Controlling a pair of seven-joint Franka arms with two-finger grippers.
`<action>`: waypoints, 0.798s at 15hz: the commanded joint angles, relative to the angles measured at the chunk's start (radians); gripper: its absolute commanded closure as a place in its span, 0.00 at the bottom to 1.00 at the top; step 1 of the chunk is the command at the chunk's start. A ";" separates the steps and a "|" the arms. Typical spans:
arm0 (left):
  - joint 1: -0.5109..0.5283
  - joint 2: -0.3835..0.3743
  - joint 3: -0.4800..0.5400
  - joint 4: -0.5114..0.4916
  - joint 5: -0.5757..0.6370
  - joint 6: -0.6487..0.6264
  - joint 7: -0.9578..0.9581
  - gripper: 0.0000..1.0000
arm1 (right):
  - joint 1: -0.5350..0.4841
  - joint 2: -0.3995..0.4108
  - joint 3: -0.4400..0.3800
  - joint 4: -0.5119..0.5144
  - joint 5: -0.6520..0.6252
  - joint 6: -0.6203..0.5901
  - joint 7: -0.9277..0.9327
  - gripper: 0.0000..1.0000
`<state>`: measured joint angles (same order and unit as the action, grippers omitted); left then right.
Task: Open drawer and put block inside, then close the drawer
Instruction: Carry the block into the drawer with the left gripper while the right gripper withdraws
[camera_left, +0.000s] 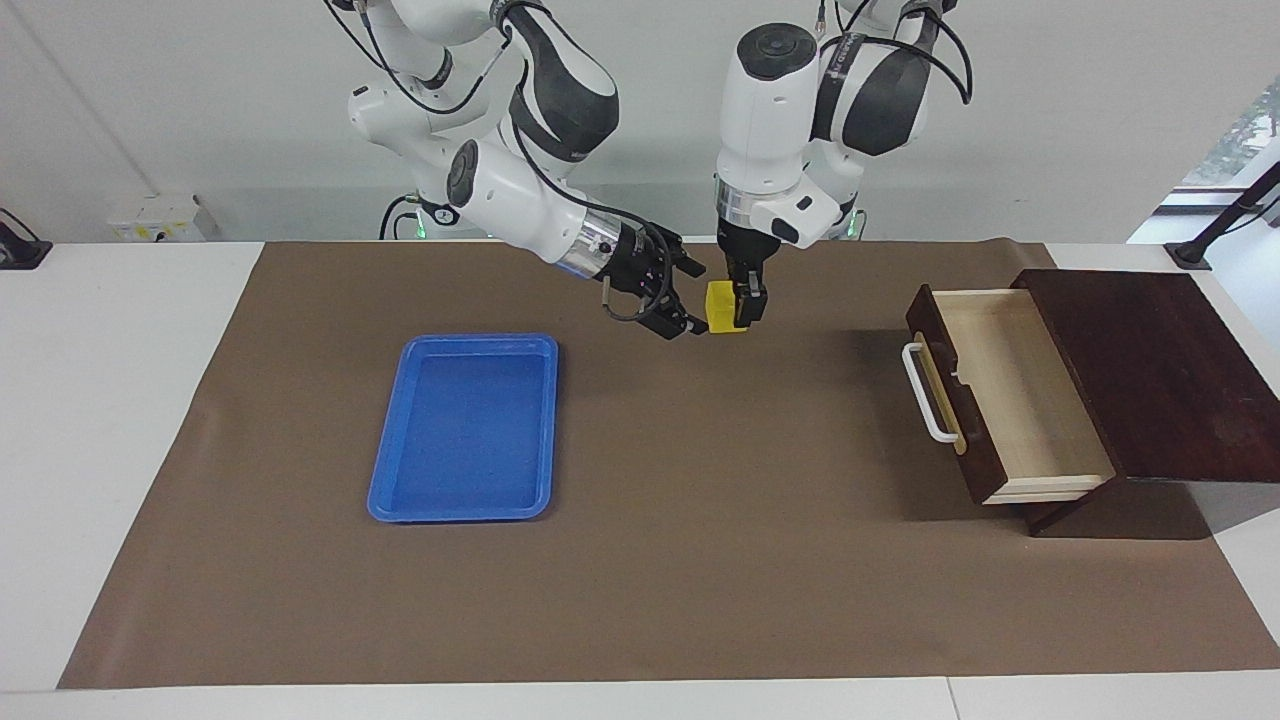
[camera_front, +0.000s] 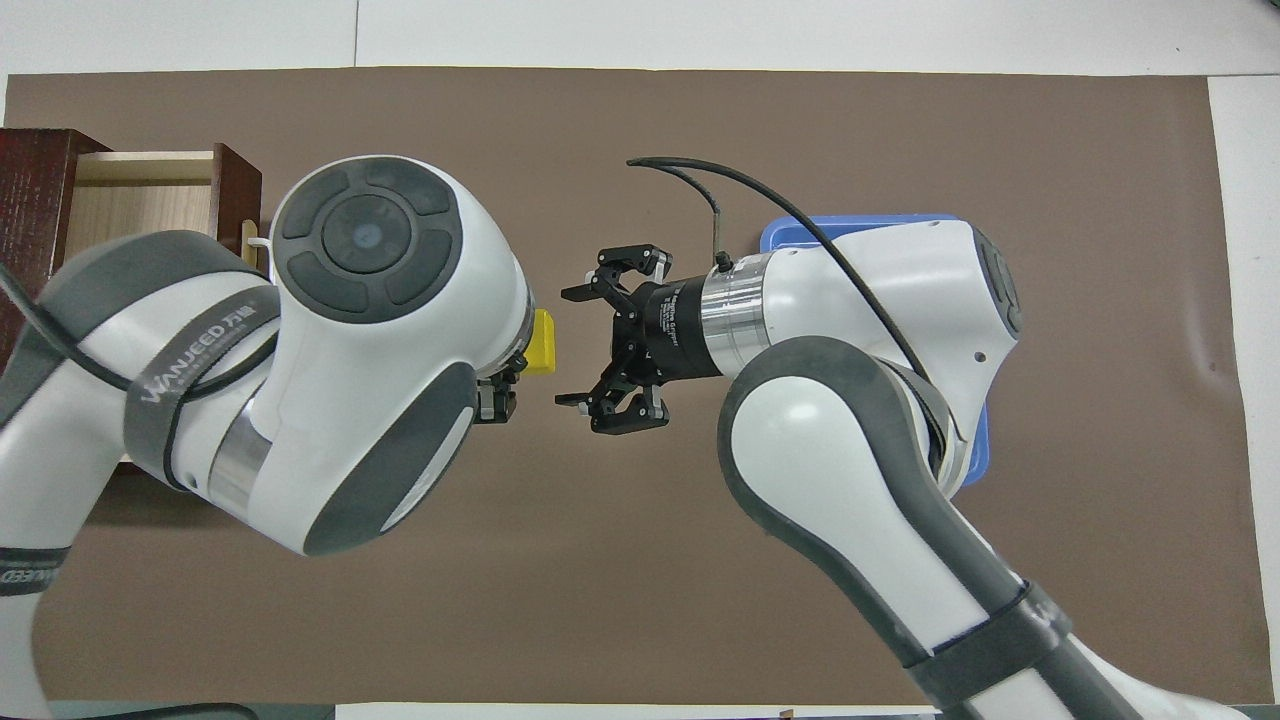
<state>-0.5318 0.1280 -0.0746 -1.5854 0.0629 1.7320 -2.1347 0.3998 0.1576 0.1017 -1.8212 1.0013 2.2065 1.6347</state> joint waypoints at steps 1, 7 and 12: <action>0.079 -0.037 -0.001 -0.002 0.005 -0.040 0.094 1.00 | -0.093 -0.007 0.000 0.040 -0.013 -0.103 0.010 0.00; 0.324 -0.041 0.001 -0.004 0.006 -0.048 0.390 1.00 | -0.353 -0.024 -0.002 0.167 -0.337 -0.403 -0.224 0.00; 0.528 -0.034 0.001 -0.007 0.006 -0.017 0.660 1.00 | -0.467 -0.087 -0.002 0.198 -0.663 -0.626 -0.898 0.00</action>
<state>-0.0677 0.0987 -0.0596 -1.5862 0.0648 1.7009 -1.5587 -0.0460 0.1090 0.0869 -1.6236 0.4547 1.6349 0.9870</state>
